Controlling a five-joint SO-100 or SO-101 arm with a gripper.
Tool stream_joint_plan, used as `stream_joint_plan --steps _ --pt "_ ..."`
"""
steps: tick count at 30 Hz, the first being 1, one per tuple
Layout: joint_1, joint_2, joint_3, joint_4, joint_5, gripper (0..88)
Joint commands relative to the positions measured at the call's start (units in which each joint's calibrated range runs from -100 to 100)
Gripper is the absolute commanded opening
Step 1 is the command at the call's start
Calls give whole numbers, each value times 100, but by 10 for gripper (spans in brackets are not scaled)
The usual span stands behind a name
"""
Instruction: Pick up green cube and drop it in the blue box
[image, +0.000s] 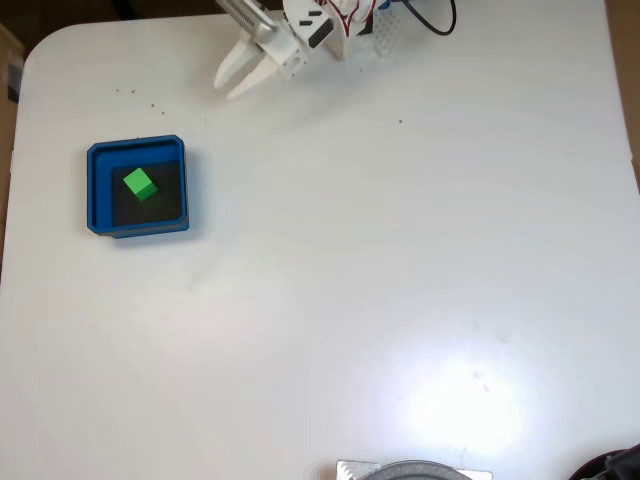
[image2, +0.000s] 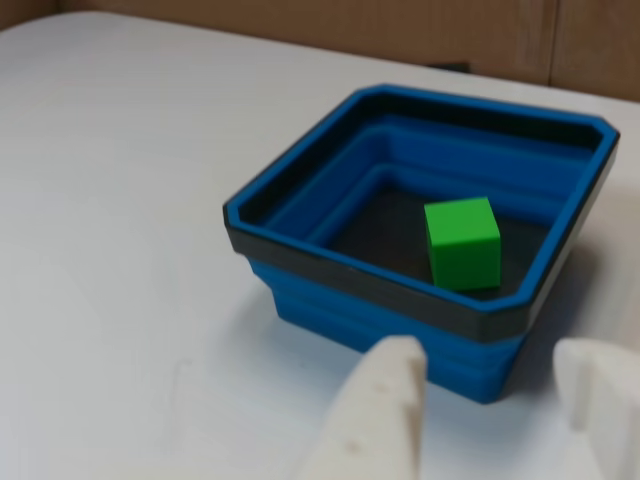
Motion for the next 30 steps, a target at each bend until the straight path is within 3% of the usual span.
stream_joint_plan --steps 1,30 --pt "23 -342 62 -102 -15 38" --pt "-7 -1303 62 -102 -15 30"
